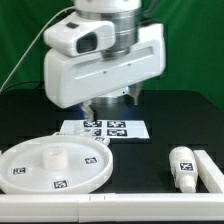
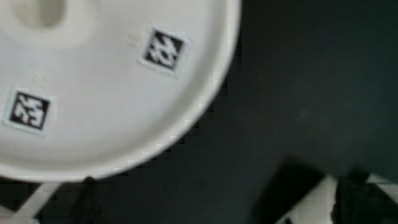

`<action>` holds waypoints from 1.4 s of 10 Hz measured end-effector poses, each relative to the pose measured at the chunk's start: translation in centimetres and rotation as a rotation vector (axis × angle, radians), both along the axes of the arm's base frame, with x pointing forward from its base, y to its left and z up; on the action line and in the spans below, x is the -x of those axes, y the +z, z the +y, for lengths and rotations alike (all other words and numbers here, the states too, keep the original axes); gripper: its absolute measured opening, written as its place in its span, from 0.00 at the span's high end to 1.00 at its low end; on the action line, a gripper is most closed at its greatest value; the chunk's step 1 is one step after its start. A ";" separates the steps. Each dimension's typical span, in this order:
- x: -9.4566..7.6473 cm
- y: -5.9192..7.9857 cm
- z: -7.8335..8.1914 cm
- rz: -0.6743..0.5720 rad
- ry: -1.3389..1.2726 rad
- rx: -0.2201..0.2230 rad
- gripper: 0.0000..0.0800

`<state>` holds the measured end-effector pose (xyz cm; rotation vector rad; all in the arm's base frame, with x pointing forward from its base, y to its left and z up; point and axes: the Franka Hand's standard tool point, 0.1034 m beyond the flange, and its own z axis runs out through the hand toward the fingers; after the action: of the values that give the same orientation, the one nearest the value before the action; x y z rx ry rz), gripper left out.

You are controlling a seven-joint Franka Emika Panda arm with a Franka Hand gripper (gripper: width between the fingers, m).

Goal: Assemble round table

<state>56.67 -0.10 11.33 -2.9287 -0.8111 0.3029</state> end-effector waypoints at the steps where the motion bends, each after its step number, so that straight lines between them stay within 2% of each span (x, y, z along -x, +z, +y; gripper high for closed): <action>1: -1.2 0.1 1.2 -0.007 -0.100 0.025 0.19; 2: -1.6 0.1 2.3 -0.014 -0.147 0.038 0.19; 3: -0.9 -0.1 1.6 -0.024 -0.068 0.017 0.19; 4: -0.5 -0.2 1.3 -0.020 -0.092 0.022 0.19; 7: -0.7 -0.5 1.7 -0.014 -0.119 0.029 0.19; 9: -3.4 -1.5 4.2 -0.011 -0.268 0.070 0.19; 11: -4.1 -2.9 7.3 -0.028 -0.464 0.112 0.19; 12: -4.2 -2.7 6.9 -0.030 -0.382 0.096 0.19; 14: -4.2 -2.8 6.7 -0.031 -0.386 0.097 0.19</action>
Offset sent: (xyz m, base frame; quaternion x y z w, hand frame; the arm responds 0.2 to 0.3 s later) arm 0.0000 0.0000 0.0000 0.0000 0.0000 0.0000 1.0000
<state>60.88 6.58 8.51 -3.0984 -0.2249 0.2708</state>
